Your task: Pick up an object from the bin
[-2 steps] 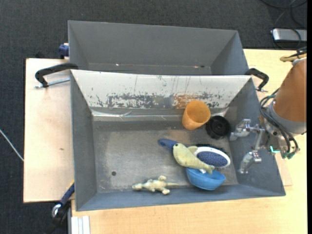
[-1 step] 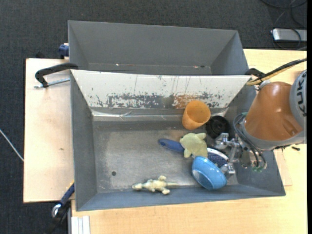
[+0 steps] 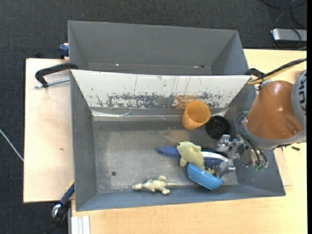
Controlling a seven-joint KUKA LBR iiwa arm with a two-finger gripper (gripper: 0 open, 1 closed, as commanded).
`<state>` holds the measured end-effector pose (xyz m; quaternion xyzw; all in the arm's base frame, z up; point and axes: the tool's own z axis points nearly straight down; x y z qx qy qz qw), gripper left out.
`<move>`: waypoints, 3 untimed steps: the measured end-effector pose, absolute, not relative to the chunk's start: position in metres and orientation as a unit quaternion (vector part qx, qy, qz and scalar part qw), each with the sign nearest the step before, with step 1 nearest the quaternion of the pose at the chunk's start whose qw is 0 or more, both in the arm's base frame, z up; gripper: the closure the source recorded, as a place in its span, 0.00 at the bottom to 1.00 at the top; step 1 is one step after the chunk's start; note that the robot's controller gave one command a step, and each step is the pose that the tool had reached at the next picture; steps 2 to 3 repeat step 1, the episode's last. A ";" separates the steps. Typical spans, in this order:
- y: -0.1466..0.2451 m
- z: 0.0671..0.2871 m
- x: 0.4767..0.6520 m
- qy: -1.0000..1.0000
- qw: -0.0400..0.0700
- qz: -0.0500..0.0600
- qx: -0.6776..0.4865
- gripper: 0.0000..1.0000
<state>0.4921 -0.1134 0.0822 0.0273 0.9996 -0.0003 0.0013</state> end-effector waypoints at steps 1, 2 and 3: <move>-0.130 0.245 0.507 1.000 0.007 -0.002 -0.009 1.00; -0.130 0.245 0.507 1.000 0.007 -0.002 -0.009 1.00; -0.130 0.245 0.507 1.000 0.007 -0.002 -0.009 1.00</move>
Offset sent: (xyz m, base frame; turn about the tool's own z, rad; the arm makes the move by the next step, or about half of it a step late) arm 0.0124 -0.0159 0.1580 -0.0737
